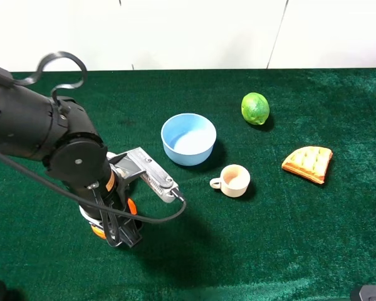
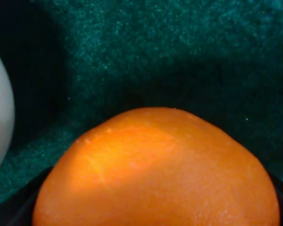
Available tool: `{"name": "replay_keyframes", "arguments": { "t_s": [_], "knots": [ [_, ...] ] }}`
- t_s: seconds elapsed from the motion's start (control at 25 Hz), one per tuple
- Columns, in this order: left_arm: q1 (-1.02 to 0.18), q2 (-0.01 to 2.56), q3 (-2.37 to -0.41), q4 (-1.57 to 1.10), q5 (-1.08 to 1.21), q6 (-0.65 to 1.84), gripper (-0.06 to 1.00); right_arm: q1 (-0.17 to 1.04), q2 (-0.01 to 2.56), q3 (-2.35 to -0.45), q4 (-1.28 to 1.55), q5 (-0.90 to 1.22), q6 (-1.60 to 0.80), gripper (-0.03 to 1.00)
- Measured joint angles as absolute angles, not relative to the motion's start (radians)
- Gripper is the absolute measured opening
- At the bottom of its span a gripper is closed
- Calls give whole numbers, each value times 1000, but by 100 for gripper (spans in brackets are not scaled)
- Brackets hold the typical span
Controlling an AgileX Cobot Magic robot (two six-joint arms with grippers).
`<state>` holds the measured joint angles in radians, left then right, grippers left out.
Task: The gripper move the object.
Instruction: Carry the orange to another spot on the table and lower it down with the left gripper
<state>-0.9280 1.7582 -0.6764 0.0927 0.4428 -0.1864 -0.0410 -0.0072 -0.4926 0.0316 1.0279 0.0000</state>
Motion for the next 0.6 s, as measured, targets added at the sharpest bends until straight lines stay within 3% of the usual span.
{"name": "replay_keyframes", "arguments": {
  "t_s": [0.6],
  "knots": [
    [-928, 1767, -671, 113, 421, -186, 75, -41, -7, -493, 32, 1028, 0, 69]
  ]
}}
